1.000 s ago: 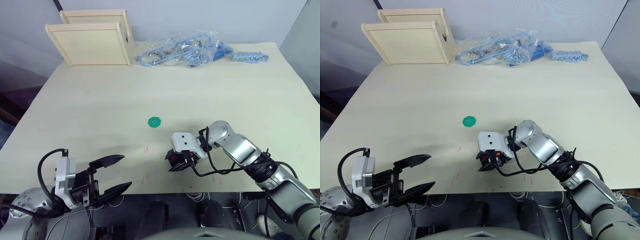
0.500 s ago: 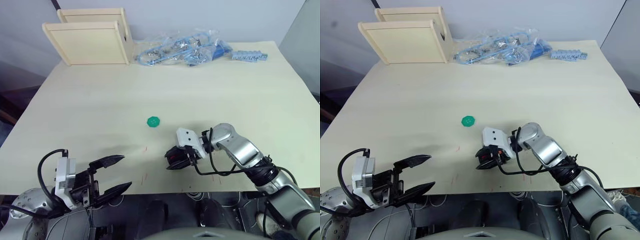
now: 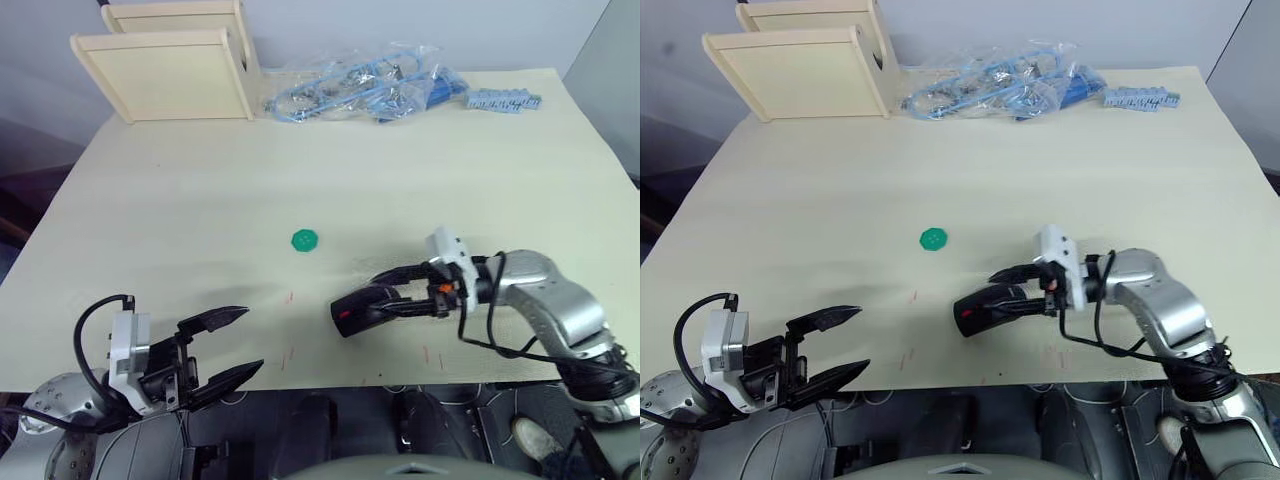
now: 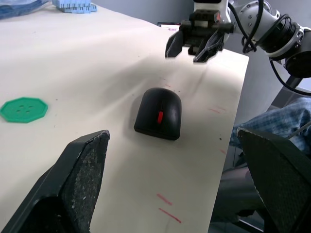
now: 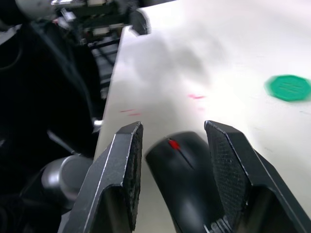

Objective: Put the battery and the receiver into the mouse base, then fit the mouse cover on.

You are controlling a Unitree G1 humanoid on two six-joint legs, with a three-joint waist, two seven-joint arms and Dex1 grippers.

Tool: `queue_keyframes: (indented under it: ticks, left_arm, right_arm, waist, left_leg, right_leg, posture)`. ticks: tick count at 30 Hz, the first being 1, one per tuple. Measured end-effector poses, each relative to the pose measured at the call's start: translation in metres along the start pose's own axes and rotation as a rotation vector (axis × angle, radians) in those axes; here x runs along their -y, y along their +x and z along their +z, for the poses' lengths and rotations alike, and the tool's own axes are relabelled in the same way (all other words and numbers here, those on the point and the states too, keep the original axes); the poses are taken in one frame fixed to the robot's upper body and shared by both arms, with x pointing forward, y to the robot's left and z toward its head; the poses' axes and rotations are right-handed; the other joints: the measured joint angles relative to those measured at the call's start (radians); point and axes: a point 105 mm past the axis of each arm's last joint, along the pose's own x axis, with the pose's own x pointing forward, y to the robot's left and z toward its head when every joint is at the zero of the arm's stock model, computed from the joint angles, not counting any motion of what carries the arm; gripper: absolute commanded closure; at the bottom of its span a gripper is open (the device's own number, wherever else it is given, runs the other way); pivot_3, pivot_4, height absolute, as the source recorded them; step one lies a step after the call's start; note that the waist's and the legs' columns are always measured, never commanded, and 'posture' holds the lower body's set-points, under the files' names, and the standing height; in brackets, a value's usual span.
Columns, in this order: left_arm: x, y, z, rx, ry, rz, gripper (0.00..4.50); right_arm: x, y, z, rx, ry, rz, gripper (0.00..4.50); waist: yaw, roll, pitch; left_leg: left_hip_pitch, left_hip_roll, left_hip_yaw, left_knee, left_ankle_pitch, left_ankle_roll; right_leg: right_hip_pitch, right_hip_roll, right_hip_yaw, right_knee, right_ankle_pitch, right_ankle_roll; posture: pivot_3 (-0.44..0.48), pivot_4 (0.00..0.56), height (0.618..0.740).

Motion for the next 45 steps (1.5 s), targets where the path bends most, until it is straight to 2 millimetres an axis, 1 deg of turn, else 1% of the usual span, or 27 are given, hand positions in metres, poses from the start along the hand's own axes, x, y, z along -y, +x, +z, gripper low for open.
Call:
queue_keyframes:
  ticks: [4, 6, 12, 15, 17, 25, 28, 30, 33, 36, 39, 42, 45]
  left_arm:
    - [0.0, 0.0, 0.0, 0.0, 0.0, -0.002, 0.0]
    - [0.0, -0.001, 0.0, -0.002, -0.001, -0.002, 0.0]
    - [0.0, -0.002, 0.001, -0.002, -0.001, -0.001, 0.0]
    - [0.0, -0.004, 0.001, -0.002, -0.004, 0.005, 0.0]
    - [0.0, -0.005, 0.002, 0.001, -0.006, 0.01, 0.0]
    - [0.0, -0.008, 0.003, -0.008, -0.015, 0.019, 0.0]
    - [0.0, -0.008, 0.004, -0.009, -0.011, 0.017, 0.0]
    - [0.0, -0.008, 0.005, -0.009, -0.008, 0.016, 0.0]
    - [0.0, -0.008, 0.005, -0.01, -0.012, 0.021, 0.0]
    - [-0.001, -0.007, 0.006, -0.008, -0.01, 0.022, 0.0]
    - [-0.002, -0.006, 0.006, -0.007, -0.01, 0.022, 0.0]
    - [-0.002, -0.006, 0.006, -0.007, -0.01, 0.023, 0.0]
    - [-0.003, -0.005, 0.008, -0.004, -0.008, 0.036, 0.0]
  right_arm:
    - [0.001, -0.009, -0.004, 0.037, 0.058, -0.05, 2.38]
    - [0.006, -0.017, -0.008, 0.062, 0.095, -0.116, 2.38]
    - [0.008, -0.017, -0.023, 0.103, 0.152, -0.163, 2.38]
    - [0.01, -0.012, -0.033, 0.147, 0.169, -0.191, 2.38]
    - [0.01, -0.003, -0.044, 0.157, 0.193, -0.192, 2.38]
    - [0.013, 0.011, -0.052, 0.199, 0.187, -0.215, 2.38]
    - [0.015, 0.014, -0.055, 0.215, 0.195, -0.235, 2.38]
    - [0.014, 0.016, -0.059, 0.212, 0.199, -0.239, 2.38]
    - [0.013, 0.019, -0.066, 0.19, 0.159, -0.246, 2.38]
    - [0.012, 0.019, -0.076, 0.178, 0.15, -0.257, 2.38]
    - [0.011, 0.023, -0.08, 0.167, 0.116, -0.248, 2.38]
    - [0.012, 0.025, -0.082, 0.16, 0.106, -0.25, 2.38]
    - [0.014, 0.025, -0.077, 0.194, 0.107, -0.265, 2.38]
  waist:
    - [0.001, 0.0, 0.0]
    - [0.001, 0.0, 0.0]
    - [0.001, 0.0, 0.0]
    - [0.0, -0.001, 0.0]
    - [-0.001, 0.0, 0.0]
    - [-0.001, 0.0, 0.0]
    - [-0.001, 0.0, 0.0]
    - [0.0, -0.001, 0.0]
    - [-0.002, -0.001, -0.001]
    - [-0.008, -0.003, -0.002]
    - [-0.019, -0.006, -0.006]
    - [-0.025, -0.007, -0.006]
    - [-0.024, -0.008, -0.007]
  left_leg:
    - [0.0, 0.0, 0.0, 0.0, 0.0, 0.0]
    - [0.0, 0.0, 0.001, 0.0, 0.0, 0.0]
    - [0.0, 0.0, 0.002, 0.0, 0.0, 0.0]
    - [0.0, 0.0, 0.002, 0.0, 0.0, 0.0]
    - [0.001, 0.0, 0.002, 0.001, 0.0, 0.0]
    - [0.001, 0.0, 0.002, 0.001, 0.0, 0.0]
    - [0.001, 0.0, 0.002, 0.001, 0.0, 0.0]
    - [0.001, 0.0, 0.002, 0.001, 0.0, 0.0]
    - [0.002, 0.0, 0.002, 0.001, 0.0, 0.0]
    - [0.006, 0.002, 0.003, 0.001, 0.0, 0.0]
    - [0.013, 0.003, 0.003, 0.0, 0.0, 0.0]
    - [0.023, 0.004, 0.004, -0.002, 0.0, 0.0]
    - [0.023, 0.005, 0.003, -0.002, 0.0, 0.0]
  right_leg:
    - [0.0, 0.0, 0.0, 0.0, 0.0, 0.0]
    - [0.0, 0.0, 0.001, 0.0, 0.0, 0.0]
    - [0.0, 0.001, 0.002, 0.001, 0.0, 0.0]
    - [0.0, 0.001, 0.002, 0.001, 0.0, 0.0]
    - [0.0, 0.001, 0.002, 0.001, 0.0, 0.0]
    - [0.0, 0.001, 0.002, 0.002, 0.0, 0.0]
    - [0.0, 0.001, 0.003, 0.002, 0.0, 0.0]
    - [0.0, 0.001, 0.003, 0.002, 0.0, 0.0]
    - [0.001, 0.001, 0.003, 0.003, 0.0, 0.0]
    - [0.003, 0.003, 0.004, 0.003, 0.0, 0.0]
    - [0.01, 0.005, 0.004, 0.003, -0.001, -0.001]
    - [0.018, 0.005, 0.005, 0.003, -0.003, -0.005]
    - [0.018, 0.006, 0.005, 0.003, -0.004, -0.006]
  posture:
    - [0.0, 0.15, 0.74]
    - [0.0, 0.15, 0.74]
    - [0.0, 0.15, 0.74]
    - [0.0, 0.15, 0.74]
    - [0.0, 0.15, 0.74]
    - [0.0, 0.15, 0.74]
    - [0.0, 0.15, 0.74]
    - [0.0, 0.15, 0.74]
    - [0.0, 0.15, 0.74]
    - [0.0, 0.15, 0.74]
    - [0.0, 0.15, 0.74]
    - [0.0, 0.15, 0.74]
    - [0.0, 0.15, 0.74]
